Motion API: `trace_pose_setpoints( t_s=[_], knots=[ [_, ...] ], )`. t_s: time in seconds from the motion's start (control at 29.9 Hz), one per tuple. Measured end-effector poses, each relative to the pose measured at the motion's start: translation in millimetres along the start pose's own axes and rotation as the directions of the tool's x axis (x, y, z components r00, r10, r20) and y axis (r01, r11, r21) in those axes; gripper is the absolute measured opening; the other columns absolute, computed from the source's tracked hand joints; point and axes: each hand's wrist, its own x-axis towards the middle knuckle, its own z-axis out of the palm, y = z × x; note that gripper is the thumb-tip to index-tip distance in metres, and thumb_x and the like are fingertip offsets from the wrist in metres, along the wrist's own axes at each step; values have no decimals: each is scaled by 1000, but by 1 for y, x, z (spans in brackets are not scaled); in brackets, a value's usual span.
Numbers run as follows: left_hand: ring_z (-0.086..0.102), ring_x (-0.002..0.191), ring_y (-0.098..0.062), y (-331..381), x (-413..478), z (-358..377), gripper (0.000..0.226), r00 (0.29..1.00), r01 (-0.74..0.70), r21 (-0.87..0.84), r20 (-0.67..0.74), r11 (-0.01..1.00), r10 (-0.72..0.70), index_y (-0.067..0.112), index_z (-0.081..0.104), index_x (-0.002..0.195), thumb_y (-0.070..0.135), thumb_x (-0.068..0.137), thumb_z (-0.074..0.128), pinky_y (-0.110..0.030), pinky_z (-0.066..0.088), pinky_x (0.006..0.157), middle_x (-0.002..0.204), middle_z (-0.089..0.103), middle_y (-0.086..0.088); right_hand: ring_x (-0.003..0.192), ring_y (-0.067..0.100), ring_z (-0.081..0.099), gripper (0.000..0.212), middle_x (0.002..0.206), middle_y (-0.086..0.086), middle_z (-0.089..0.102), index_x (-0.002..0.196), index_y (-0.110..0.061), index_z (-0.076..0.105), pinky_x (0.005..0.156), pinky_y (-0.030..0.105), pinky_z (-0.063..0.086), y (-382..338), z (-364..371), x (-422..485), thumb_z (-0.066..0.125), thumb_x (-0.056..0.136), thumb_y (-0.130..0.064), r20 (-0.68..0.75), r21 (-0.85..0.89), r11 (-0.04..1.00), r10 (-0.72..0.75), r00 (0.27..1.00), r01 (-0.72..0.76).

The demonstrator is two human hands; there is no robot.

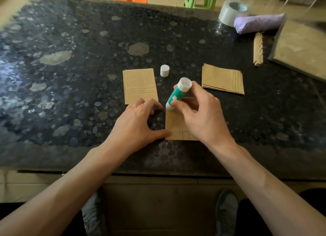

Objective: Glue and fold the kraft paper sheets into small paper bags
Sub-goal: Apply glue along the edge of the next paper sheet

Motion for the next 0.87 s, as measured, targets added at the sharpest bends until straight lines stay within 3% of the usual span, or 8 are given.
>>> trace_pose_setpoints(
  t_s=[0.2,0.33,0.47,0.6,0.77,0.87],
  knots=[
    [47,105,-5,0,1,0,70,1000,10,-3,2,1000,-10,42,50,125,66,67,79,-27,40,80,110,45,19,104,-15,63,34,106,-33,60,124,-18,65,87,6,49,5,-21,-4,76,93,-24,-61,10,1000,-13,998,14],
    [46,104,-5,0,1,0,70,1000,18,4,10,1000,-18,43,49,126,67,67,78,-27,39,79,112,45,18,108,-9,65,43,108,-31,63,128,-26,61,89,8,52,3,-21,-8,80,90,-28,62,14,1000,-4,998,3],
    [46,104,-5,-1,1,0,73,1000,6,-3,12,1000,-6,43,49,127,72,64,70,-28,40,79,112,46,18,111,-8,62,33,111,-25,66,119,-32,60,87,5,49,1,-16,-12,78,92,-33,186,-28,1000,4,983,1],
    [46,103,-5,-2,0,1,73,1000,-8,-11,1,1000,8,42,50,127,73,63,68,-28,40,78,111,46,18,113,-5,61,33,114,-23,66,122,-34,59,92,12,50,-3,-16,-12,75,93,-37,251,-82,996,-17,968,39],
    [48,105,-8,-2,1,0,73,1000,-6,-16,14,1000,7,40,50,127,72,64,68,-30,41,79,113,47,16,108,-6,62,36,109,-23,67,120,-31,65,90,7,47,-4,-14,-12,76,89,-46,213,-68,997,-27,977,43],
    [47,105,-8,-2,1,0,72,1000,-2,-9,11,1000,2,41,48,128,70,66,72,-30,41,79,113,47,16,107,-4,64,38,111,-21,70,123,-30,69,89,9,48,-3,-14,-8,78,88,-41,209,-76,997,-7,978,24]
  ],
)
